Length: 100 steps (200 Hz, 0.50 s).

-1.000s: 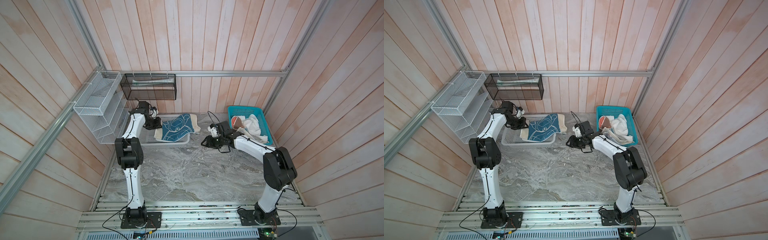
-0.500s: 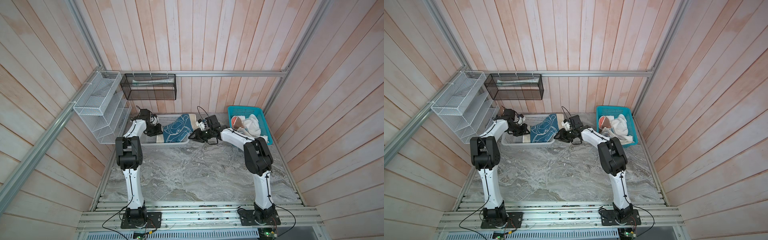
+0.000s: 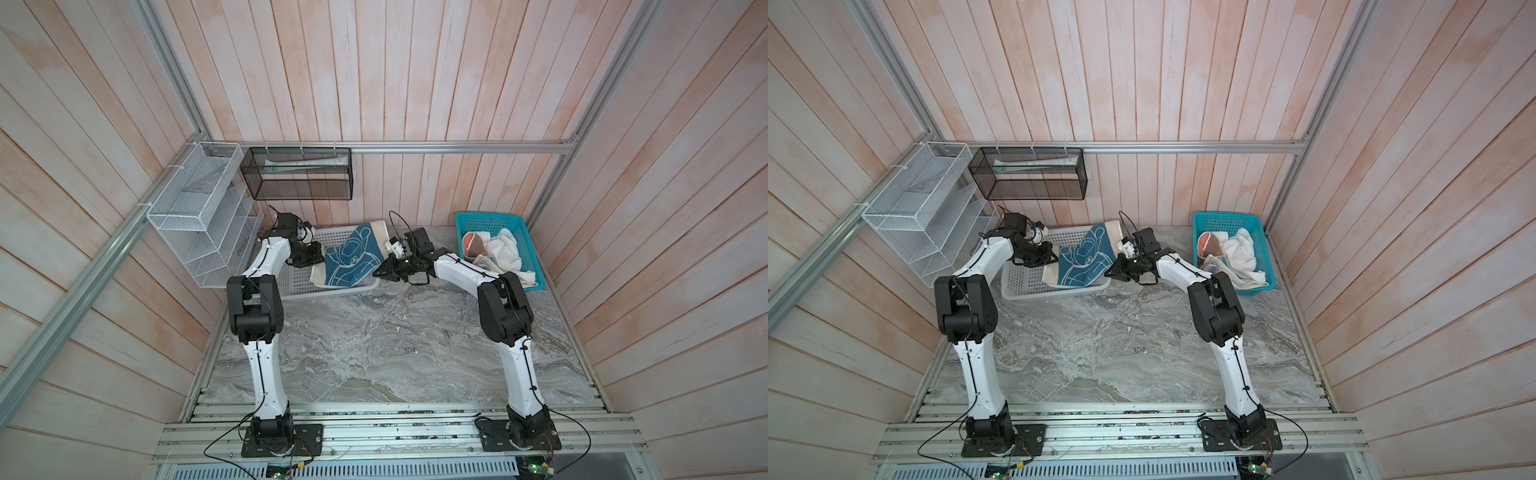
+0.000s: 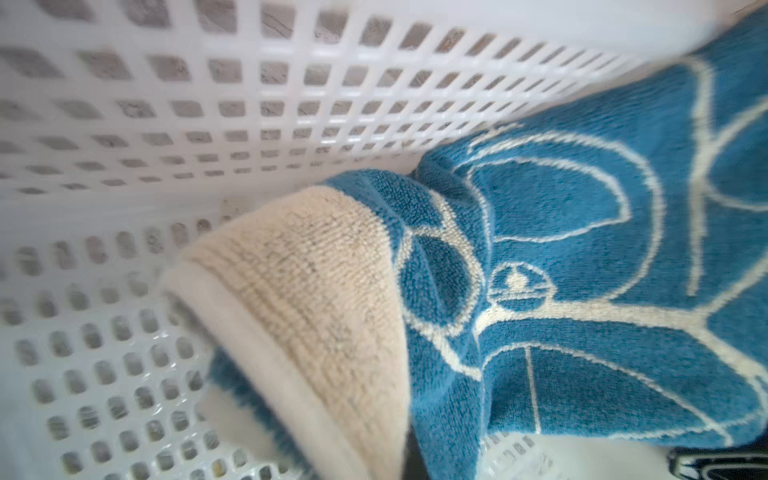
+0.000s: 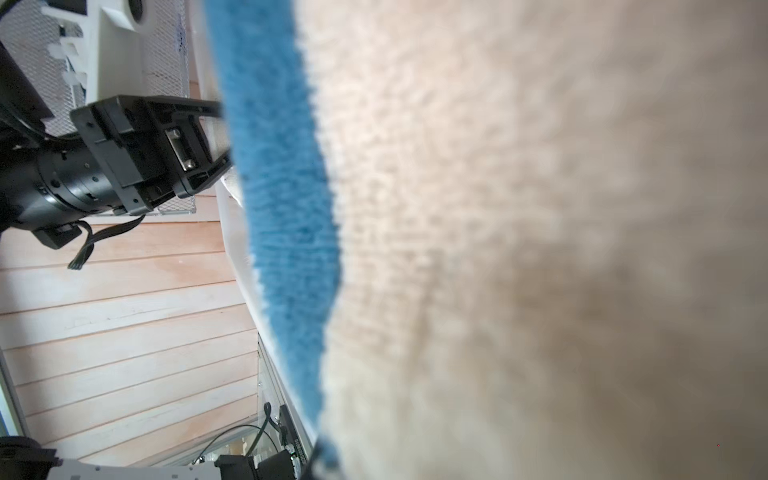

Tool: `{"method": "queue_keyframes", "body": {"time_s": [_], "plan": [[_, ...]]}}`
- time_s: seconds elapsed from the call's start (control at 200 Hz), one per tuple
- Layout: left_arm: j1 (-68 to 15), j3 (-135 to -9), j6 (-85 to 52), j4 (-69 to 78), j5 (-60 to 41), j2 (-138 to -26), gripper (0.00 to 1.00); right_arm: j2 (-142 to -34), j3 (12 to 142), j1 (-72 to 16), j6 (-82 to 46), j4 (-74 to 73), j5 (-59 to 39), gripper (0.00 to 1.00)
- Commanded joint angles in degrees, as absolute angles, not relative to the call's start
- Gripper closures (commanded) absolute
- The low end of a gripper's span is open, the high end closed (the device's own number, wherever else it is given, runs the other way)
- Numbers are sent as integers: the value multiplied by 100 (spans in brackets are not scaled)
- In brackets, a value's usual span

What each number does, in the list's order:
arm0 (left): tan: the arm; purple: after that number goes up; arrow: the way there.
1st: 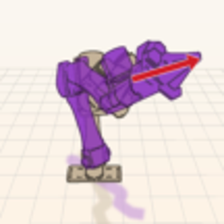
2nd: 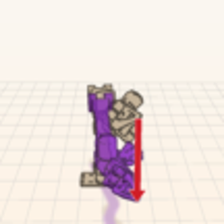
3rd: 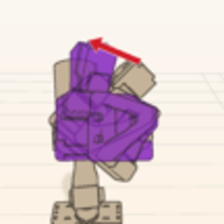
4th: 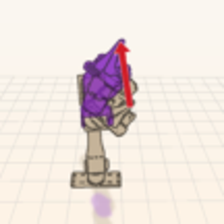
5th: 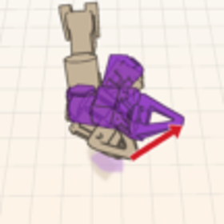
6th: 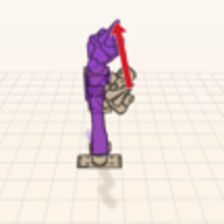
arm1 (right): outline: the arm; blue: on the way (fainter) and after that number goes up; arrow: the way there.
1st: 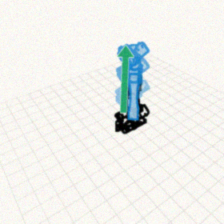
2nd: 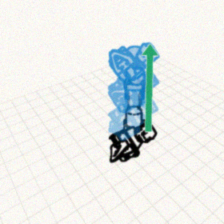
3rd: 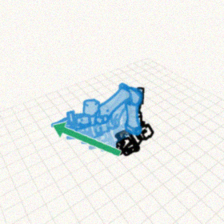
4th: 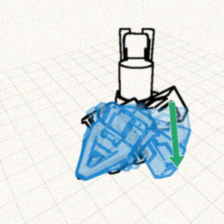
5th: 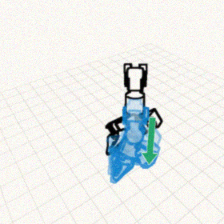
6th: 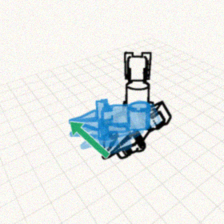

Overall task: Fold and stack the towels
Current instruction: 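Lower the towel into the white basket with the left gripper while the right presses it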

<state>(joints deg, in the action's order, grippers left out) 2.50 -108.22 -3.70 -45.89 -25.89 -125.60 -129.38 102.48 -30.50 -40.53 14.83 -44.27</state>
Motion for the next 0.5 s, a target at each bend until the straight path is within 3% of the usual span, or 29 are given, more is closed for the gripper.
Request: {"method": "queue_keyframes", "body": {"time_s": [0.0, 0.495], "plan": [[316, -11064, -34, -4825, -2170, -12448, 100, -12824, 10248, -2976, -3893, 1532, -4275, 100], [404, -11710, 360, -5305, -1200, -12976, 100, -12694, 10185, -2848, -3929, 1723, -4168, 100]]}}
